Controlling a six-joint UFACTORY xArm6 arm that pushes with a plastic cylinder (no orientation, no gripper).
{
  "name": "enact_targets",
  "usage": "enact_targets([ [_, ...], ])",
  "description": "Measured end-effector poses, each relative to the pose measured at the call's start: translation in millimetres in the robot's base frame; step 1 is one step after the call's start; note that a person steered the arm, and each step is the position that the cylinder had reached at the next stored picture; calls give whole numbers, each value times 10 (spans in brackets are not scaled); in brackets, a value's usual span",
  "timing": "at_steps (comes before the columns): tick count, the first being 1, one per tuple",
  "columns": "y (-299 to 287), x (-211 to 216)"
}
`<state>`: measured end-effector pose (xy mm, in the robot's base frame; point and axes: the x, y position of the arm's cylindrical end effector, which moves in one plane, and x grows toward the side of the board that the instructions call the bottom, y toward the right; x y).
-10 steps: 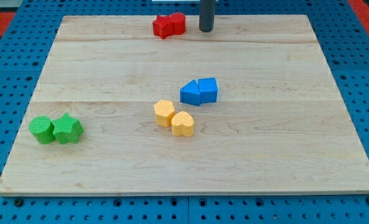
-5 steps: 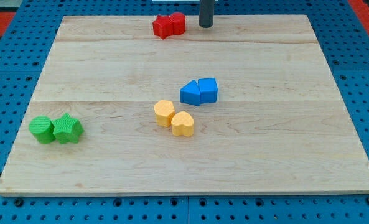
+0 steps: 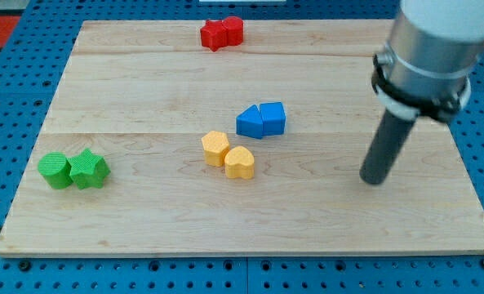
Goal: Separate the yellow blocks from the blue blocks
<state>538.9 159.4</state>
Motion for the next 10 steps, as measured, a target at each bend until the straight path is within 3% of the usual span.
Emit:
enact_targets([
  [1,-409,59],
  [5,-1060,-568],
  [9,-1194,-554],
  [10,-1236,-269],
])
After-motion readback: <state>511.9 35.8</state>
